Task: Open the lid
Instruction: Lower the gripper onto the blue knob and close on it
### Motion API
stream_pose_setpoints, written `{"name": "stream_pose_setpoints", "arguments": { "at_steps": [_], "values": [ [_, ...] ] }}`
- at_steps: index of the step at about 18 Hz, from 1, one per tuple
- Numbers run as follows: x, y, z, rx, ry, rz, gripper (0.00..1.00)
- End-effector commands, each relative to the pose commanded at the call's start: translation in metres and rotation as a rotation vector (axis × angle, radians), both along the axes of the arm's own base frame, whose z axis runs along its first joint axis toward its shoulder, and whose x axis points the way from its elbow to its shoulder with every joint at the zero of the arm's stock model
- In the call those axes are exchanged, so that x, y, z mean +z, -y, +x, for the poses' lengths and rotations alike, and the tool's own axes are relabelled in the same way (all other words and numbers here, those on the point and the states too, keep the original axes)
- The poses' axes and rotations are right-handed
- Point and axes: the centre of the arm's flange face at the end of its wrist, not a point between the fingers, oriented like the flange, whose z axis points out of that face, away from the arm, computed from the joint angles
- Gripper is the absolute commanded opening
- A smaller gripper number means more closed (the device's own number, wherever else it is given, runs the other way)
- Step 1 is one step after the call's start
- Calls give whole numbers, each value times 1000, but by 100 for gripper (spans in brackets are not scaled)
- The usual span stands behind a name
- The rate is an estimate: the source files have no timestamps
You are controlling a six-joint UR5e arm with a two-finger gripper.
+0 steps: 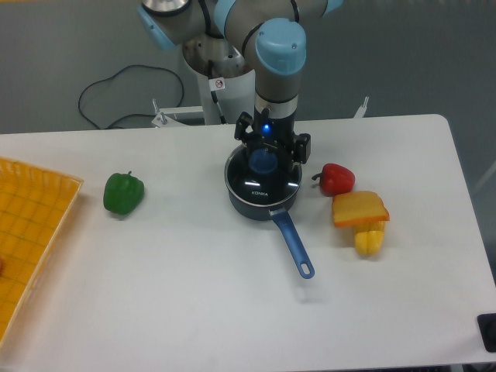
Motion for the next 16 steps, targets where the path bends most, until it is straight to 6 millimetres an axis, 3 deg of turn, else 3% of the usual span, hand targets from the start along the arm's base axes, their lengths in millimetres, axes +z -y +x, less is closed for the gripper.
{"name": "stream_pose_setpoints", "arguments": {
  "at_steps": [16],
  "values": [
    [-20,-6,8,20,37,-31,100]
  ]
}}
